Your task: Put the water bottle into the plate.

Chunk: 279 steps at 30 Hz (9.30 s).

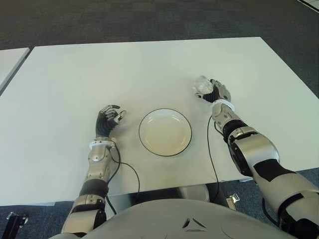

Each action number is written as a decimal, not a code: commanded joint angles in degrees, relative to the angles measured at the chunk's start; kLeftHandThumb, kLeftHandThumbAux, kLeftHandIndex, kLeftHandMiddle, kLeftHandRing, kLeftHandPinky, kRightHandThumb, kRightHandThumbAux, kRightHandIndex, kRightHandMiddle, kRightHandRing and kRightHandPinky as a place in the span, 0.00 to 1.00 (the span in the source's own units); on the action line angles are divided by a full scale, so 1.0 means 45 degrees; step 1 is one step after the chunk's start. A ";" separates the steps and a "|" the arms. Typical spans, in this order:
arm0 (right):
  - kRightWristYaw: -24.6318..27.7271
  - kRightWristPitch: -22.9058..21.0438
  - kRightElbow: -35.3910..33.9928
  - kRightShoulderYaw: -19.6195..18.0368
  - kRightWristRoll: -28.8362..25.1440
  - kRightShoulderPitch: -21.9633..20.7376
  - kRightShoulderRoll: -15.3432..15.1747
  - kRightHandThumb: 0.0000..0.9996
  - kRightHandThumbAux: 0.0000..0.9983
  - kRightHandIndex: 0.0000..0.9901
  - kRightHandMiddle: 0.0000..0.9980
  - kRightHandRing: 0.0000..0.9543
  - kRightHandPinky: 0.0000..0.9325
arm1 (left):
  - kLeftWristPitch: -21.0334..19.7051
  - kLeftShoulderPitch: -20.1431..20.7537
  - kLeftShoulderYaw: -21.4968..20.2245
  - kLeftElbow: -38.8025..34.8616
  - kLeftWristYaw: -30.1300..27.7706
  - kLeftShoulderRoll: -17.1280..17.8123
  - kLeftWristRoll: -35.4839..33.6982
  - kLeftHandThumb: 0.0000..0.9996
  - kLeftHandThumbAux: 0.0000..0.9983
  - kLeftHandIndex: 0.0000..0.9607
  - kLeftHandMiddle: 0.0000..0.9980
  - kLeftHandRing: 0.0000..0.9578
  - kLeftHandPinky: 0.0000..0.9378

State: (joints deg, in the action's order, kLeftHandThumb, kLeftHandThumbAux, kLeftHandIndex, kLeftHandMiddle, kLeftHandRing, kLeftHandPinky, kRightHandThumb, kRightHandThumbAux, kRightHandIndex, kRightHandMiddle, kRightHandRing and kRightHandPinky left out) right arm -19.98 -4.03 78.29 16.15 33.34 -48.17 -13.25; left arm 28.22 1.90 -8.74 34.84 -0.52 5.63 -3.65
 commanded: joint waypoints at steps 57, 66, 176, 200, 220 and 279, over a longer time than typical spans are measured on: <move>0.1018 -0.1393 0.0338 0.0472 -0.0195 0.1661 0.0094 0.69 0.72 0.41 0.24 0.20 0.27 | 0.0273 -0.0267 0.0036 0.0493 -0.0192 -0.0091 -0.0058 0.71 0.72 0.45 0.77 0.81 0.83; -0.0287 -0.1078 0.0194 -0.1663 -0.1861 0.1685 0.0563 0.71 0.72 0.43 0.37 0.37 0.45 | 0.0261 -0.0286 0.0033 0.0450 -0.0356 -0.0088 -0.0176 0.70 0.72 0.45 0.77 0.81 0.82; 1.0224 0.8767 -1.3440 -0.0409 -0.3523 0.6233 -0.2491 0.71 0.72 0.44 0.90 0.92 0.93 | 0.0142 0.0051 -0.0063 0.0582 0.0162 -0.0030 0.0088 0.71 0.72 0.45 0.76 0.79 0.81; 1.1945 0.2498 -1.6307 0.1055 -0.0325 0.6798 -0.3390 0.71 0.72 0.45 0.83 0.87 0.90 | 0.0198 0.0074 -0.0103 0.0670 0.0329 -0.0006 0.0122 0.71 0.72 0.45 0.75 0.78 0.80; 1.0634 0.1796 -1.7194 0.1342 0.1645 0.7239 -0.3457 0.69 0.72 0.44 0.79 0.81 0.83 | 0.0158 0.0051 -0.0087 0.0611 0.0290 0.0030 0.0122 0.70 0.72 0.45 0.76 0.80 0.80; 0.8821 0.7489 -1.4959 0.1187 -0.1168 0.7317 -0.2969 0.00 0.43 0.00 0.00 0.00 0.00 | 0.0464 0.0096 -0.0022 0.0789 0.0085 -0.0007 0.0067 0.70 0.72 0.45 0.76 0.79 0.80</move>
State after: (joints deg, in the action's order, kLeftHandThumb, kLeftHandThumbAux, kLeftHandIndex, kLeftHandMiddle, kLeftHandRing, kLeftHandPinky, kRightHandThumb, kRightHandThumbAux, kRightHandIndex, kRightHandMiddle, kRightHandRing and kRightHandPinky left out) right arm 20.18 28.96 10.61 21.37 27.79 -15.28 -26.72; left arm 31.23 3.13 -8.74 37.12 -0.33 5.89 -3.60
